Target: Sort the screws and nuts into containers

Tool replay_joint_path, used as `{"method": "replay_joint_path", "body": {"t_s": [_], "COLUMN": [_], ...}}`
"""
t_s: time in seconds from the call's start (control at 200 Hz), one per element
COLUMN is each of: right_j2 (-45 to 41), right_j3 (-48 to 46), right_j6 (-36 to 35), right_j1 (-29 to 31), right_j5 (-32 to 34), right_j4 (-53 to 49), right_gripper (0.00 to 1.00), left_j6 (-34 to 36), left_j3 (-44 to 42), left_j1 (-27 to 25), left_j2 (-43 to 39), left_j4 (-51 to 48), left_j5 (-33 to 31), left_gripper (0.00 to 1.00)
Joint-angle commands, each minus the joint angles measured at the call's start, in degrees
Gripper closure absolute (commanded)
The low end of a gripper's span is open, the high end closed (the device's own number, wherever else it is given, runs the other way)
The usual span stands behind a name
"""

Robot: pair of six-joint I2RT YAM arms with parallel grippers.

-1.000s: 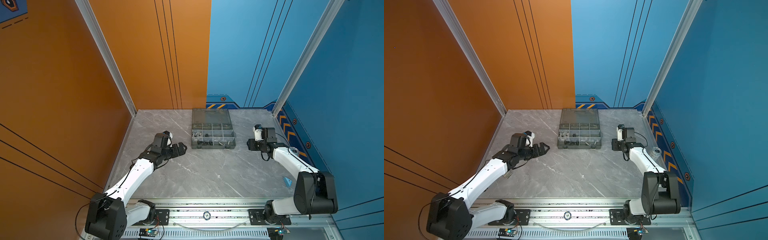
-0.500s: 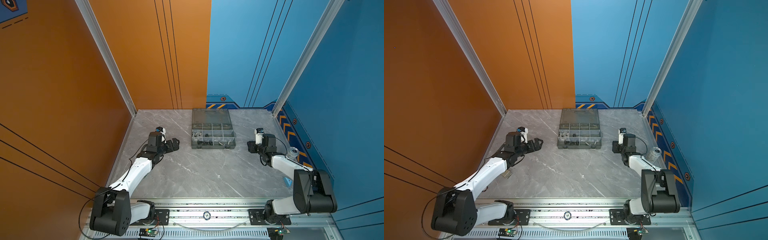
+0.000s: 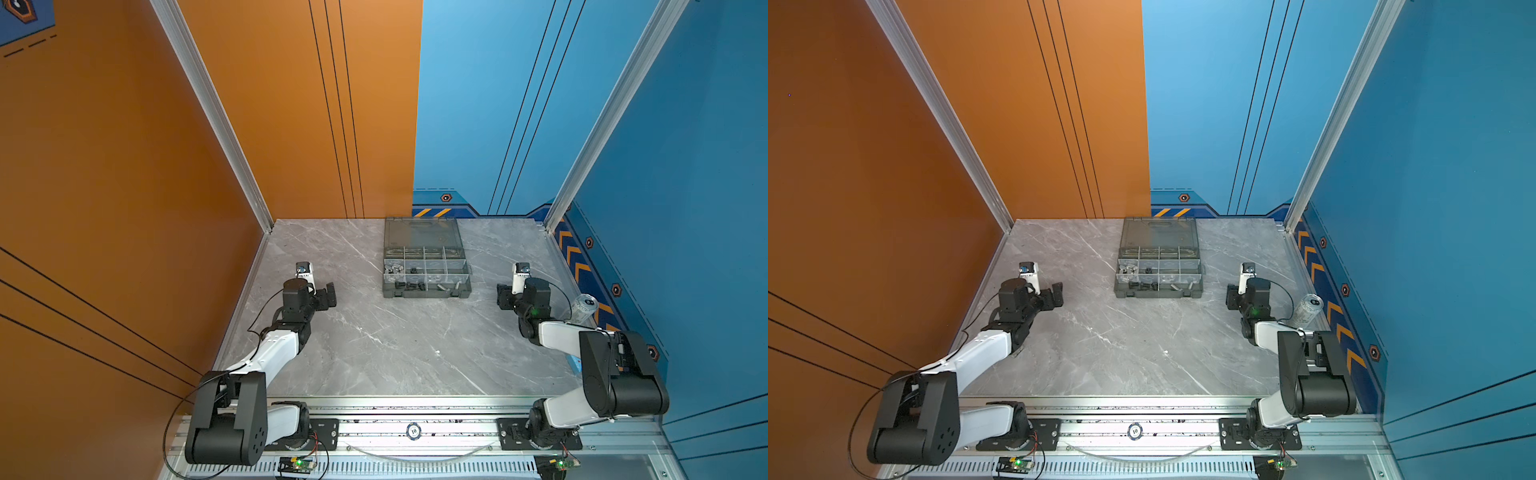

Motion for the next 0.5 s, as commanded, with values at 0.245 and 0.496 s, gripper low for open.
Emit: {"method": "replay_joint_path", "body": {"t_s": [0.245, 0.496], "right_j2": [1.6, 1.7], "right_j3": [-6.4, -6.6], "right_j6": [1.0, 0.4], "right_j1": [1.2, 2.3], "right_j5": [6.5, 8.7], "right_j4": [15.9, 16.6], "right_gripper": [0.35, 0.32], "left_j6": [2.1, 2.0], "left_j3": [-4.9, -5.3], "left_j1": [1.6, 2.0], "left_j2": [4.5, 4.7], "left_j4": [14.3, 15.6], "left_j5": [1.0, 0.5], "left_gripper": [0.02, 0.02]}}
